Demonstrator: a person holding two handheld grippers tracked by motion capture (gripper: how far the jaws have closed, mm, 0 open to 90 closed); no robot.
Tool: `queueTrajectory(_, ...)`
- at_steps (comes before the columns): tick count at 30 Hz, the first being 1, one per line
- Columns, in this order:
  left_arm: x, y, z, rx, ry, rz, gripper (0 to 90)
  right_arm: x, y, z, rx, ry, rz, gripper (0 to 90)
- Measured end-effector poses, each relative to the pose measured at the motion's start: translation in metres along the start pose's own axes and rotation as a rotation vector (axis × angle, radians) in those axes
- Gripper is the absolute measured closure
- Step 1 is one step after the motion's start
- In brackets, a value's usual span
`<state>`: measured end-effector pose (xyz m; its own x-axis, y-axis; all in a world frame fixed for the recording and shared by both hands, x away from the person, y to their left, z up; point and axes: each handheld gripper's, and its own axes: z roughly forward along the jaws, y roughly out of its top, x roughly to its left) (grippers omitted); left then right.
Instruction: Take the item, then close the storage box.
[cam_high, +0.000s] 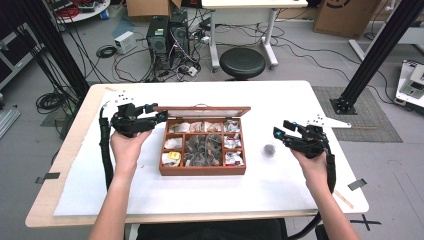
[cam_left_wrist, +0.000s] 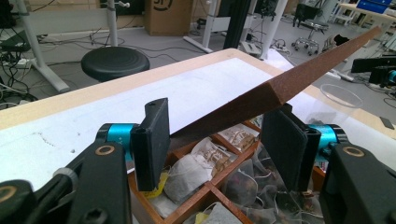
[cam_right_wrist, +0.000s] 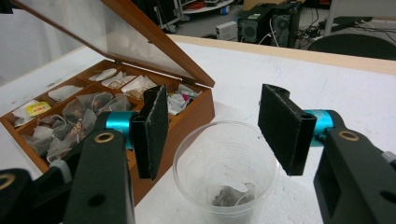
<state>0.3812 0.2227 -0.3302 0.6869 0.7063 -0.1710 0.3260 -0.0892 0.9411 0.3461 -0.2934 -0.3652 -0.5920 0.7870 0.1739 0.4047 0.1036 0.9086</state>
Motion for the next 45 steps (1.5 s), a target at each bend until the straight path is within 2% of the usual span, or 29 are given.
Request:
queueTrajectory(19, 0.0, 0.0, 0.0, 0.0, 0.002, -0.004, 42.5, -0.002, 0.0, -0.002, -0.017, -0.014, 0.003, 43.1)
queueTrajectory(35, -0.004, -0.002, -0.001, 0.0, 0.015, -0.044, 40.3, -0.002, -0.001, -0.002, -0.022, -0.017, 0.002, 42.6)
queueTrajectory(45, -0.013, -0.005, -0.003, 0.018, 0.047, -0.07, 36.5, -0.003, -0.001, -0.003, -0.027, -0.023, 0.004, 42.4)
